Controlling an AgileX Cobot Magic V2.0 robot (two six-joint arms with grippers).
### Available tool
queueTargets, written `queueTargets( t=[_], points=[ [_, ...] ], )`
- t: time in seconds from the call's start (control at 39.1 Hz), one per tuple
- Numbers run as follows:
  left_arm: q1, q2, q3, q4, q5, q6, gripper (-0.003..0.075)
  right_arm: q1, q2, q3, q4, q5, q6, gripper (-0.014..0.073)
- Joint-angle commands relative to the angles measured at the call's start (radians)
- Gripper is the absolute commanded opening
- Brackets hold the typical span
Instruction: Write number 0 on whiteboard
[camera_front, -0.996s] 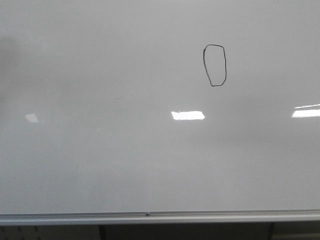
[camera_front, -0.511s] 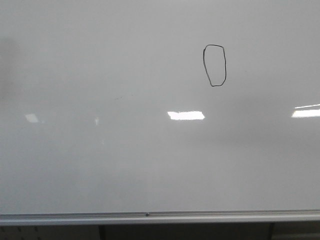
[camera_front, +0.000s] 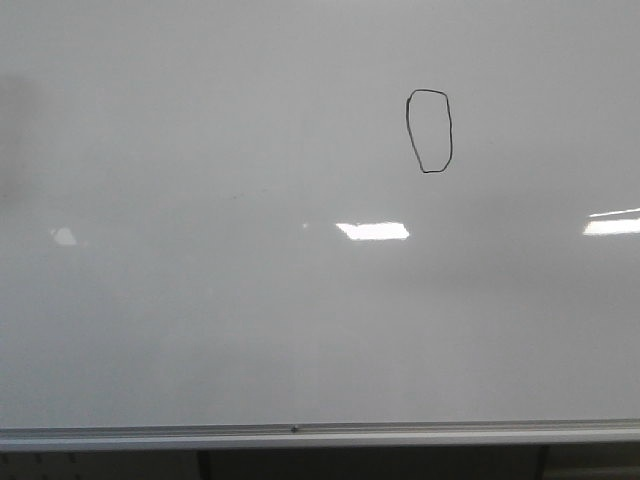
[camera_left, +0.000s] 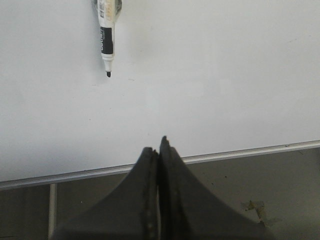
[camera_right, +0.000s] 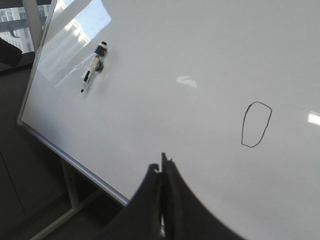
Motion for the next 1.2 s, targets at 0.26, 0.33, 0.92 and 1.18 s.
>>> queueTargets(
  t=[0.26,0.33,0.92,1.18],
  points=[
    [0.0,-0.002,-0.019,-0.025,-0.095,-0.001,-0.002,-0.004,0.011,-0.024,0.024,-0.055,-0.012,-0.0069],
    [-0.019,-0.03,0.017,0.005,-0.179,-0.001,-0.002,-0.004,0.011,-0.024,0.024,-0.055,-0.012,-0.0069],
    [-0.144,-0.806,0.653,0.304,-0.586,-0.325,-0.002,-0.004,0.011,-0.021,0.024,-0.054,-0.012,-0.0069],
    [-0.144,-0.82,0.764,0.326,-0.724,-0.325,-0.002,-0.004,0.012,-0.021,0.024,-0.046,-0.012,-0.0069]
  ],
)
